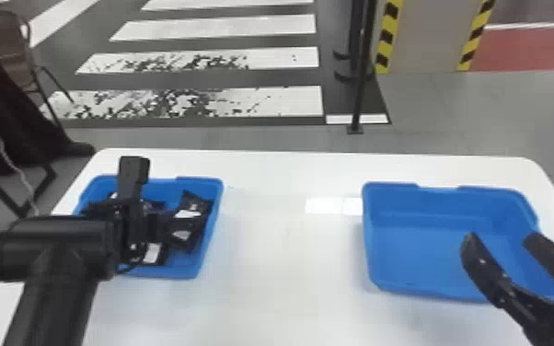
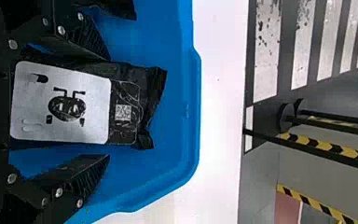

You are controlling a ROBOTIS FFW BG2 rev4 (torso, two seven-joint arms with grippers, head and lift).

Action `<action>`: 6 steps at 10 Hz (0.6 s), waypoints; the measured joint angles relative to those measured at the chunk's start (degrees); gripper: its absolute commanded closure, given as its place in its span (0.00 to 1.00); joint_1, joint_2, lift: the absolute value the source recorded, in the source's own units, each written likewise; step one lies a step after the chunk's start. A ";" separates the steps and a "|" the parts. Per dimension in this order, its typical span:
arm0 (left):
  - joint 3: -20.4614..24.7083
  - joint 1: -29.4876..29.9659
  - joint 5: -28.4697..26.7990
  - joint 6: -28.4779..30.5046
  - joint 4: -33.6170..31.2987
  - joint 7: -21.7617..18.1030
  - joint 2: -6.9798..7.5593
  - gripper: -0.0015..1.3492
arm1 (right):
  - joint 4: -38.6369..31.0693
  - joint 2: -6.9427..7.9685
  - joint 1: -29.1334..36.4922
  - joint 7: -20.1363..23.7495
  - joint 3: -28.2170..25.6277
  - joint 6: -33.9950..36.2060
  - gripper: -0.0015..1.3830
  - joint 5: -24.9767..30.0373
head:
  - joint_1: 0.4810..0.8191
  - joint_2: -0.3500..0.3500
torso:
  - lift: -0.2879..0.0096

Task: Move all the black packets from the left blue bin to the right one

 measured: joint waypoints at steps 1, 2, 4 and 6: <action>-0.49 -0.42 -0.32 0.26 1.08 -0.65 0.03 0.73 | 0.07 0.00 -0.08 0.03 0.00 0.00 0.15 -0.02 | 0.63 0.62 | 0.46; -0.67 -0.36 -0.59 0.50 1.32 -0.97 -0.01 0.92 | 0.09 0.00 -0.02 0.05 0.00 0.00 0.15 -0.09 | 0.63 0.61 | 0.46; -0.33 -0.26 -1.99 -1.17 0.88 -2.35 -0.02 0.89 | -0.02 0.00 0.04 0.06 0.00 -0.04 0.15 -0.28 | 0.63 0.62 | 0.46; 1.17 1.96 -2.62 0.01 -6.01 -2.89 0.11 0.89 | -0.12 0.00 0.15 0.19 0.00 -0.01 0.15 -0.34 | 0.63 0.63 | 0.46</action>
